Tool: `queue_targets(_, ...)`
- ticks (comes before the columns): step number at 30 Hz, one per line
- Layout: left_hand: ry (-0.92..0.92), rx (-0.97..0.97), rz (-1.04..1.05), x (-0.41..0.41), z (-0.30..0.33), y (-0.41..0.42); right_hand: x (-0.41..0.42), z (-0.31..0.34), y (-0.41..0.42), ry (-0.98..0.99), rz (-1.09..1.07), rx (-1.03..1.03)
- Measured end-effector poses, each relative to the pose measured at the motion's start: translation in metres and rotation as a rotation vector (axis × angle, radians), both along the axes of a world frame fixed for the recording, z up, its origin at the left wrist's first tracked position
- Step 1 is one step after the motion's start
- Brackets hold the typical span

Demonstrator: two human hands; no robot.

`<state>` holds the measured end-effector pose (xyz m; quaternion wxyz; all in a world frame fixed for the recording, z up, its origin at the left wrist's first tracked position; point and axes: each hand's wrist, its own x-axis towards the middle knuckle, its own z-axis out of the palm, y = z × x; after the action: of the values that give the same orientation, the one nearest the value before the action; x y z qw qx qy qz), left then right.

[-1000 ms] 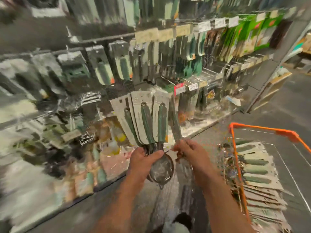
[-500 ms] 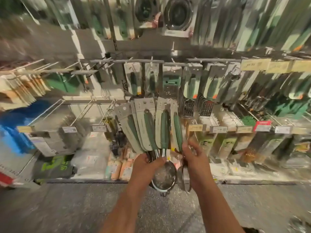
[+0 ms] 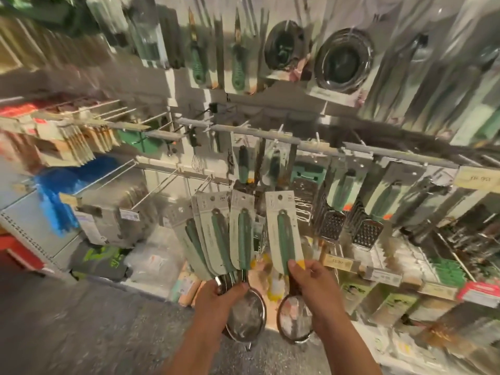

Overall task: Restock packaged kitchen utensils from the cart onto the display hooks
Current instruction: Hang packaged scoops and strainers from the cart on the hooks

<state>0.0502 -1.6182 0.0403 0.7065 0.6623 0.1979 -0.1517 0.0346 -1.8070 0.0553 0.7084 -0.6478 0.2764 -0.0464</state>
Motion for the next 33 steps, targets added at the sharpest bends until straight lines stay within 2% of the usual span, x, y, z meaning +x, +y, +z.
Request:
queue_targets(5, -0.038, -0.036, -0.023, 0.032, 0.003, 0.013, 0.036, 0.003, 0.017, -0.087, -0.044, -0.094)
queue_targets(10, -0.101, -0.07, -0.108, 0.067, 0.01, 0.036, 0.068, 0.009, 0.041, -0.101, -0.144, -0.131)
queue_targets(16, -0.101, -0.084, -0.255, 0.101, 0.02, 0.06, 0.089, 0.015, 0.059, -0.102, -0.301, -0.197)
queue_targets(21, -0.1, -0.095, -0.291, 0.114, 0.019, 0.063, 0.106, 0.025, 0.056, -0.108, -0.391, -0.264)
queue_targets(28, -0.082, -0.121, -0.282, 0.124, 0.022, 0.06, 0.124, 0.028, 0.052, -0.081, -0.375, -0.343)
queue_targets(33, -0.095, -0.164, -0.246, 0.137, 0.018, 0.049, 0.127, 0.02, 0.055, -0.081, -0.335, -0.31)
